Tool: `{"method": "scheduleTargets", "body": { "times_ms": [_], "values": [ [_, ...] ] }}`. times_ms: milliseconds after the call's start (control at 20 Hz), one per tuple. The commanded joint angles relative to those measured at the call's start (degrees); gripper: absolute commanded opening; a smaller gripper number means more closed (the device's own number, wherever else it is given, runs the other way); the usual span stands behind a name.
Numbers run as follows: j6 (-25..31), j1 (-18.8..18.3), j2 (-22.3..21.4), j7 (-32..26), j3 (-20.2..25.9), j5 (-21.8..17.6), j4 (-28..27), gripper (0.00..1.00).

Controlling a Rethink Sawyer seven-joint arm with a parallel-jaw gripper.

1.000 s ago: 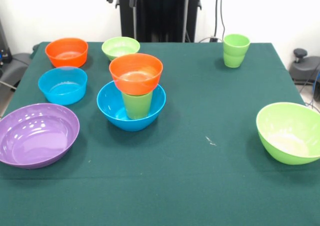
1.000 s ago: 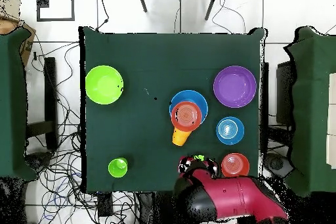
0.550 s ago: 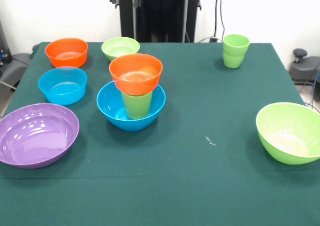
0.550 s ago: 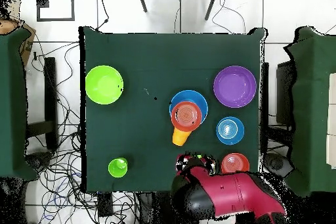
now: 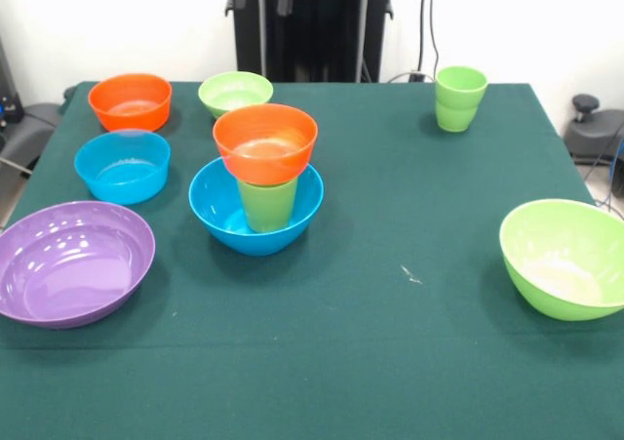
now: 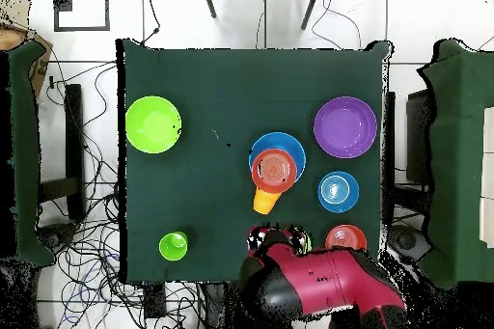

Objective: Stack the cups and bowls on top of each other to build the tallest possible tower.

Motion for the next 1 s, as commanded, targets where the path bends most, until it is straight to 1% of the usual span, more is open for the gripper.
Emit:
{"method": "scheduleTargets", "body": {
  "times_ms": [50, 150, 400, 700, 900, 1000],
  "values": [
    [0.74, 5.44, 3.69, 3.5, -0.86, -0.21, 3.67, 1.0],
    [0.71, 6.65, 3.33, 4.45, -1.54, 0.3, 3.91, 1.0],
    [-0.17, 11.73, 4.42, 8.14, -5.09, -0.54, 3.14, 1.0],
    [-2.08, 20.43, 7.57, 13.64, -11.36, -1.82, 0.73, 1.0],
    [-3.66, 26.2, 9.57, 16.42, -15.71, -1.75, -0.63, 1.0],
    [-3.93, 28.62, 10.37, 17.34, -17.51, -1.12, -1.37, 1.0]
  ]
}}
